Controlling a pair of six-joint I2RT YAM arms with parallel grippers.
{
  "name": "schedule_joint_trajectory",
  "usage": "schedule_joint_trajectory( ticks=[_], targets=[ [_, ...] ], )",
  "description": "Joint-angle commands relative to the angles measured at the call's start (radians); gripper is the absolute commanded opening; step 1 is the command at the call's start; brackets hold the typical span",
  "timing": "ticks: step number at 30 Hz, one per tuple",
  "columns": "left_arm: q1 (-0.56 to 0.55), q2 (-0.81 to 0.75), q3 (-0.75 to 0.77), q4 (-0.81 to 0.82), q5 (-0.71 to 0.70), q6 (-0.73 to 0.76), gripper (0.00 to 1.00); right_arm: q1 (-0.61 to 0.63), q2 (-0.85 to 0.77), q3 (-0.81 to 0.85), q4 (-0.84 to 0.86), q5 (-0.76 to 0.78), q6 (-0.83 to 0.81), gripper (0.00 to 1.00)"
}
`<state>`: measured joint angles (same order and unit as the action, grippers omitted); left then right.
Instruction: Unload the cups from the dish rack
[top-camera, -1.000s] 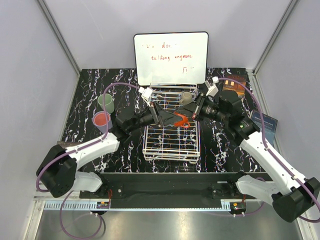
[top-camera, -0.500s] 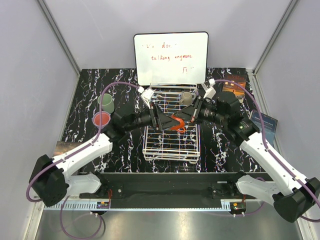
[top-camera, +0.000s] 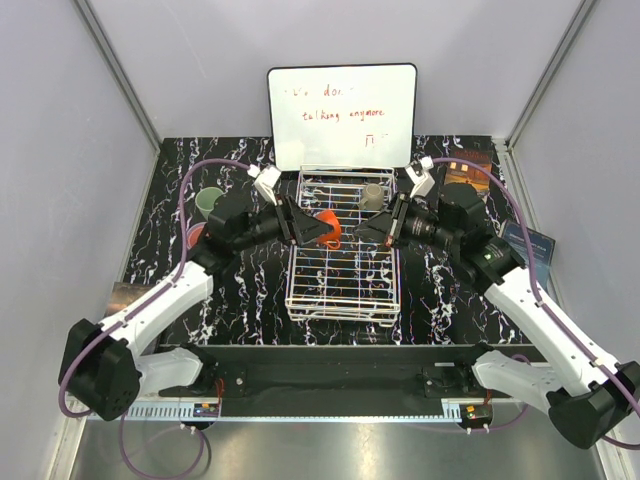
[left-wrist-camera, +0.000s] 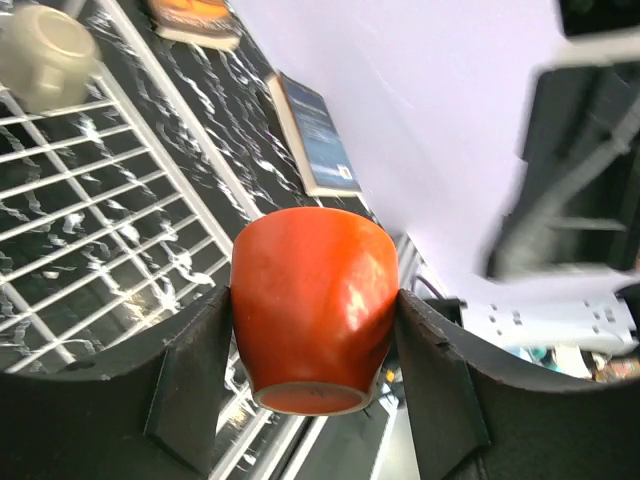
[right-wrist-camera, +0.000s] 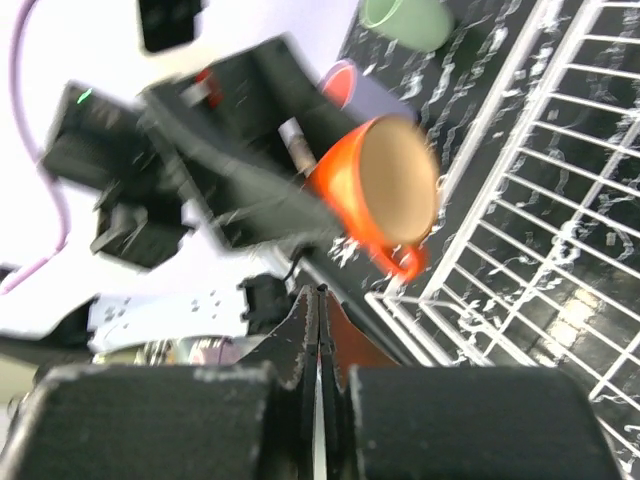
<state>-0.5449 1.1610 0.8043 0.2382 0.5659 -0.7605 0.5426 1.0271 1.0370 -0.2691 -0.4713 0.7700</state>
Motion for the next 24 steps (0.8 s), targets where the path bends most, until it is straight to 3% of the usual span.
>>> schedule_joint_trajectory(
  ticks=[1,4,6,7,10,24],
  targets=[
    [0.013,0.006,-0.013,0.177,0.087,-0.043,0.0,-0.001,-0.018,0.029,0.039,-0.107,-0.023,0.0],
    [0.013,0.014,-0.017,0.228,0.111,-0.066,0.0,-0.001,-0.019,0.026,0.039,-0.116,-0.023,0.02],
    [0.013,0.017,-0.014,0.233,0.118,-0.068,0.0,-0.001,-0.021,0.028,0.042,-0.118,-0.02,0.17],
    [0.013,0.023,-0.011,0.245,0.127,-0.069,0.0,-0.001,-0.021,0.029,0.044,-0.116,-0.02,0.31],
    [0.011,0.049,0.001,0.303,0.193,-0.103,0.0,-0.004,-0.015,0.034,0.062,-0.116,-0.006,0.46],
    [0.011,0.072,0.006,0.436,0.394,-0.206,0.0,-0.027,0.021,0.032,0.097,-0.153,0.002,0.46]
  ],
)
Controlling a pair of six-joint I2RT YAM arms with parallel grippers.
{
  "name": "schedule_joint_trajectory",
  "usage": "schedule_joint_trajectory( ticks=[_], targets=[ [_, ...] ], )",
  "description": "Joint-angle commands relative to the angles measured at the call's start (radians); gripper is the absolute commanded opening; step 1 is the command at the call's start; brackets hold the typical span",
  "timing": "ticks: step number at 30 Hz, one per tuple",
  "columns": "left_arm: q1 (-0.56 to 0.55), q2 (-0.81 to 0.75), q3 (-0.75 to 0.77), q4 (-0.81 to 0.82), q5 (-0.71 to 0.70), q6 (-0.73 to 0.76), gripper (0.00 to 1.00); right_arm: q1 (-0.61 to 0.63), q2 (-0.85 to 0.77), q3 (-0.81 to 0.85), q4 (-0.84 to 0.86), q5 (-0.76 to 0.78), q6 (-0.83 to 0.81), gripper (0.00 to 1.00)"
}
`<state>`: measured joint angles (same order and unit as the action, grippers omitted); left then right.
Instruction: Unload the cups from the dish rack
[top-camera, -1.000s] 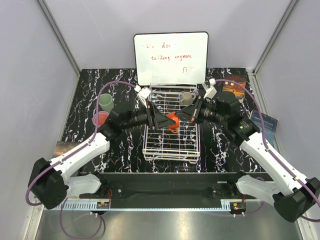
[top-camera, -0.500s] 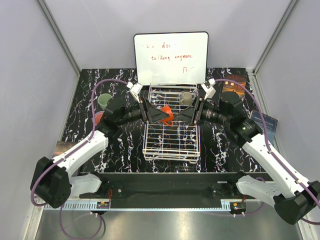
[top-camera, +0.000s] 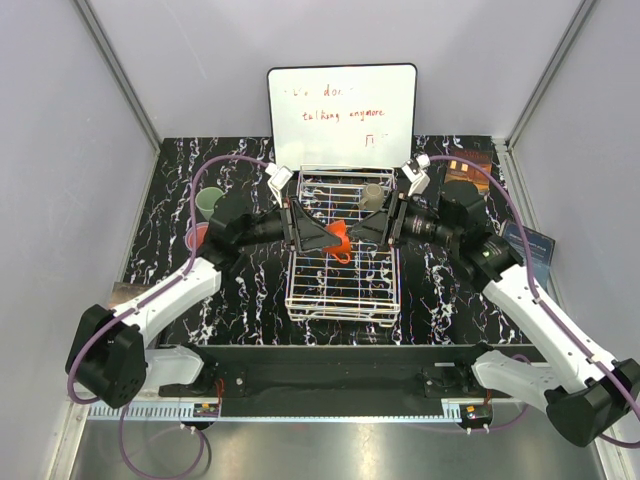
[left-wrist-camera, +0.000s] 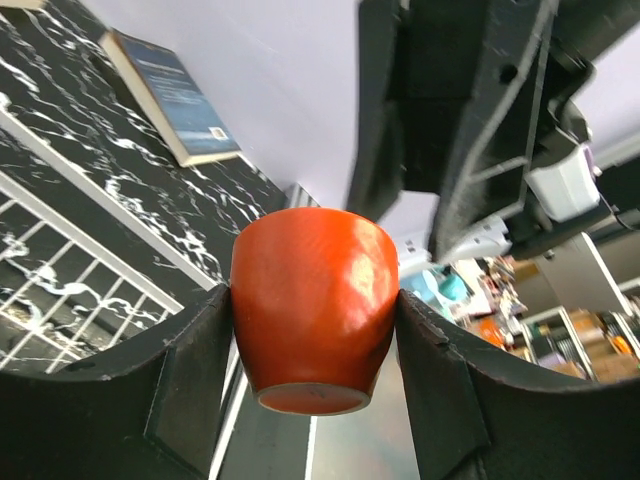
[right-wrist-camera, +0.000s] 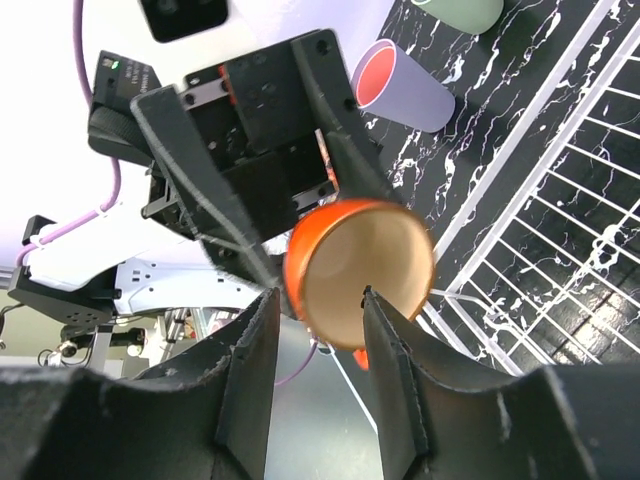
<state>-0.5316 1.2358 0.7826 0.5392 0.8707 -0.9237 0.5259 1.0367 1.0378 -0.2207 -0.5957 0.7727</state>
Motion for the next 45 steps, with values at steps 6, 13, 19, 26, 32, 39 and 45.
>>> schedule_joint_trajectory(
  ticks=[6,13,19,26,32,39,45],
  targets=[
    [-0.021,0.005,0.03,0.136,0.109,-0.058,0.0,-0.01,0.049,0.041,0.115,-0.085,0.034,0.39],
    [-0.051,0.043,0.063,0.107,0.111,-0.024,0.0,-0.012,0.091,0.054,0.156,-0.186,0.056,0.37],
    [-0.054,0.08,0.096,0.107,0.123,-0.02,0.0,-0.01,0.106,0.065,0.164,-0.236,0.053,0.38],
    [-0.053,0.1,0.139,0.021,0.136,0.042,0.0,-0.01,0.088,0.061,0.144,-0.253,0.034,0.5],
    [-0.051,0.105,0.153,-0.005,0.143,0.065,0.0,-0.012,0.103,0.065,0.139,-0.279,0.034,0.31],
    [-0.051,0.103,0.17,-0.082,0.142,0.124,0.0,-0.012,0.109,0.062,0.141,-0.294,0.04,0.0],
    [-0.021,0.108,0.17,-0.157,0.114,0.154,0.0,-0.012,0.066,0.062,0.115,-0.216,0.011,0.0]
  ],
)
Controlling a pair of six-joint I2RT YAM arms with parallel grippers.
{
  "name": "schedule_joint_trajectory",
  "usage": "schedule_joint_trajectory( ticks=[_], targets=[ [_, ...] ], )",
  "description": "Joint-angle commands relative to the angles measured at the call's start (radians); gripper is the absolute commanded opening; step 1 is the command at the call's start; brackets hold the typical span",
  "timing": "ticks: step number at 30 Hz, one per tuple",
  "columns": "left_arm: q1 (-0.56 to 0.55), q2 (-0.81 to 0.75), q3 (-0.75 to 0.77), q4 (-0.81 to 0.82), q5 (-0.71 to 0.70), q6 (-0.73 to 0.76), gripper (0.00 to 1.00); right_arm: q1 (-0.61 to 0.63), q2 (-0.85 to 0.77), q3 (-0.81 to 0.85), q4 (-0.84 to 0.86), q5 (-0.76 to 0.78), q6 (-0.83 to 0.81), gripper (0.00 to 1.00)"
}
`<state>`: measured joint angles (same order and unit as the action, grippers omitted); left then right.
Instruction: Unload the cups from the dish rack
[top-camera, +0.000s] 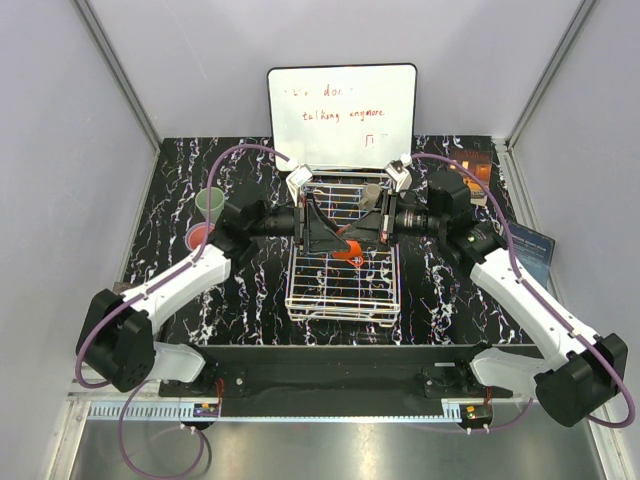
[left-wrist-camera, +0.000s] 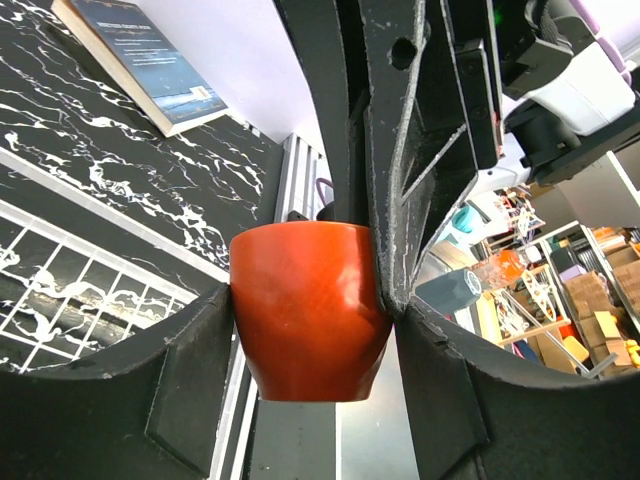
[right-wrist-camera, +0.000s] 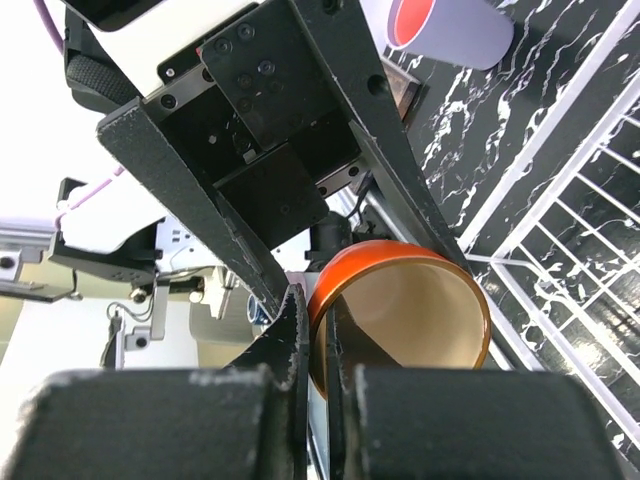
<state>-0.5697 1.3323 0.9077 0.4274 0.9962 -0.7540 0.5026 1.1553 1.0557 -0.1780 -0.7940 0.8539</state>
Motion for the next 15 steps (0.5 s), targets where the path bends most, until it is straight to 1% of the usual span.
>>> schedule_joint_trajectory(
  ticks=[1,3,4,5,7,8,11,15],
  targets=[
    [0.024,0.011,0.043,-0.058,-0.025,-0.015,0.0,0.011,-0.057,0.044,0.066,-0.007,-0.073,0.0],
    [0.034,0.013,0.045,-0.076,-0.037,-0.005,0.06,0.011,-0.071,0.044,0.057,0.024,-0.085,0.0],
    [0.036,0.016,0.051,-0.093,-0.045,-0.005,0.11,0.011,-0.074,0.044,0.051,0.033,-0.087,0.0],
    [0.039,0.021,0.049,-0.093,-0.047,-0.004,0.19,0.011,-0.077,0.044,0.048,0.047,-0.093,0.0],
    [0.044,0.027,0.054,-0.105,-0.05,-0.002,0.27,0.011,-0.081,0.046,0.041,0.053,-0.101,0.0],
    [0.045,0.03,0.056,-0.107,-0.05,-0.002,0.36,0.011,-0.08,0.049,0.038,0.062,-0.102,0.0],
    [0.045,0.036,0.06,-0.119,-0.059,0.001,0.48,0.011,-0.085,0.049,0.031,0.076,-0.11,0.0],
    [0.047,0.048,0.069,-0.136,-0.071,0.002,0.5,0.011,-0.088,0.049,0.017,0.09,-0.121,0.0]
  ],
)
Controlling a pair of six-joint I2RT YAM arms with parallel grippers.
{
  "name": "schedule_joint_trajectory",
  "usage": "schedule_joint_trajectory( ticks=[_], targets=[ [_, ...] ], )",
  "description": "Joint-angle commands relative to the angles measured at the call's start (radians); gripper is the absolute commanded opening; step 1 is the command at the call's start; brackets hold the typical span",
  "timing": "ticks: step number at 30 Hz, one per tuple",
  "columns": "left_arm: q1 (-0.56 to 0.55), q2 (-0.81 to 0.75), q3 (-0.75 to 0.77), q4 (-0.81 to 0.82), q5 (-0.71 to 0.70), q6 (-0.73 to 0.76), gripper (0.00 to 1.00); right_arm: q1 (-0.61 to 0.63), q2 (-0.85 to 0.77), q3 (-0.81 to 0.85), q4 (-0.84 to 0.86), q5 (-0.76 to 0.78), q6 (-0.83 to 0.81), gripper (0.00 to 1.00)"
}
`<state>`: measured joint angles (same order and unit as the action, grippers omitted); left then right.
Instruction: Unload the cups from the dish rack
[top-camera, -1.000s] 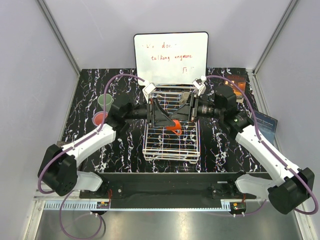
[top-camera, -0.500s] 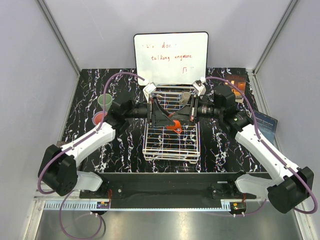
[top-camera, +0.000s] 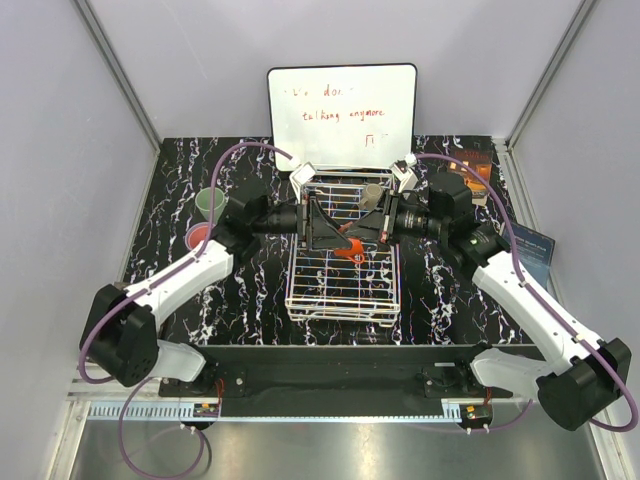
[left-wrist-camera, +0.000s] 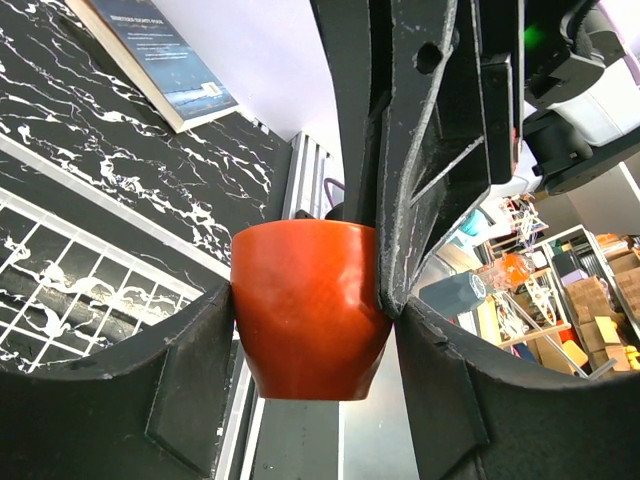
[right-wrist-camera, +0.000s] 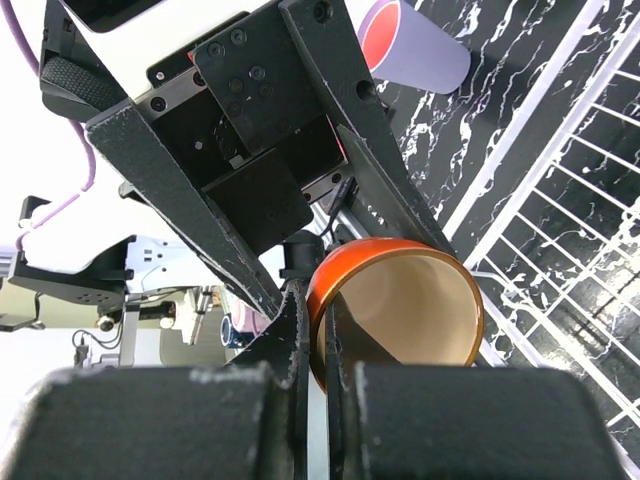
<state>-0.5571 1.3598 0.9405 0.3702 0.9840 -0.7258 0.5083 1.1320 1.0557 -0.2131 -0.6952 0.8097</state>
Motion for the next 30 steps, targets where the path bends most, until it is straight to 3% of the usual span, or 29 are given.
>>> schedule_joint_trajectory(
  ticks=[1,16,19,21,24,30],
  targets=[
    [0.034,0.028,0.04,-0.091,-0.062,-0.024,0.5,0.006,-0.064,0.05,0.049,-0.004,-0.083,0.0],
    [0.043,0.058,0.075,-0.231,-0.084,0.035,0.68,0.006,-0.066,0.069,0.015,0.04,-0.119,0.0],
    [0.045,0.05,0.061,-0.211,-0.087,0.025,0.75,0.006,-0.067,0.07,0.015,0.039,-0.119,0.0],
    [0.048,0.044,0.058,-0.208,-0.094,0.02,0.89,0.007,-0.069,0.067,0.015,0.04,-0.118,0.0],
    [0.054,0.044,0.058,-0.224,-0.1,0.022,0.99,0.006,-0.077,0.07,-0.005,0.068,-0.129,0.0],
    [0.083,0.035,0.049,-0.278,-0.123,0.043,0.99,0.006,-0.066,0.138,-0.153,0.233,-0.253,0.0]
  ],
)
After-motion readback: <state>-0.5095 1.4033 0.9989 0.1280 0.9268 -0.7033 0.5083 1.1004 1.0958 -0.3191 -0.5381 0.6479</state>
